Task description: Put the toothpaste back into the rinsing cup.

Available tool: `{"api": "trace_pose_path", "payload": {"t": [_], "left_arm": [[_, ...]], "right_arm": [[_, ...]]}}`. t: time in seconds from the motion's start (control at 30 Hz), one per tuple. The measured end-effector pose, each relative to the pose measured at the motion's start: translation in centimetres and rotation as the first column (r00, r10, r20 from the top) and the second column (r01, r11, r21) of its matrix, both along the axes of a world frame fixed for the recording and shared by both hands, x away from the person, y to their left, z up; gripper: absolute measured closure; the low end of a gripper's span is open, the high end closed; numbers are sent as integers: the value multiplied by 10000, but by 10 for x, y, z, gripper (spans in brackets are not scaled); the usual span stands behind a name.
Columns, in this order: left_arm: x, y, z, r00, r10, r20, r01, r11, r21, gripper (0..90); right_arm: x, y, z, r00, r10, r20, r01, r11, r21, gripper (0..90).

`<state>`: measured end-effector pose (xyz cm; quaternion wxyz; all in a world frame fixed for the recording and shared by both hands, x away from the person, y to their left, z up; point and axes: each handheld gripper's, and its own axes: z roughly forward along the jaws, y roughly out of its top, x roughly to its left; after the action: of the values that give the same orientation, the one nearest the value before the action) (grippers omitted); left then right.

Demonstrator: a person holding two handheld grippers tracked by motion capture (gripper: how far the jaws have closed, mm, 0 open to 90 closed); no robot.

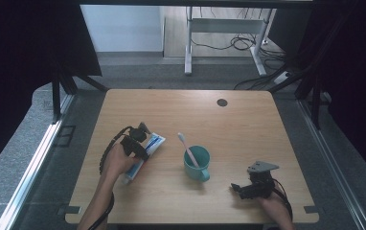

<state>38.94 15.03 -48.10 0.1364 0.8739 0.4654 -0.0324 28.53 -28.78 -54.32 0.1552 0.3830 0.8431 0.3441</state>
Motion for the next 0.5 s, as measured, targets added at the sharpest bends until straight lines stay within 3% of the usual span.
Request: {"api": "trace_pose_path", "payload": {"t": [0.27, 0.33, 0.5], "left_arm": [[-11, 1, 13, 9956, -213, 911, 258, 9985, -486, 726], [-12, 2, 15, 9949, -248, 982, 300, 9982, -516, 726], [-18, 6, 24, 9867, -245, 1606, 393, 9952, -901, 726]], "right_arm": [[0, 0, 0, 10000, 1, 4, -1, 10000, 0, 0], [0, 0, 0, 10000, -1, -3, 1, 10000, 2, 0], [0, 0, 0, 10000, 0, 3, 0, 10000, 0, 0]]}}
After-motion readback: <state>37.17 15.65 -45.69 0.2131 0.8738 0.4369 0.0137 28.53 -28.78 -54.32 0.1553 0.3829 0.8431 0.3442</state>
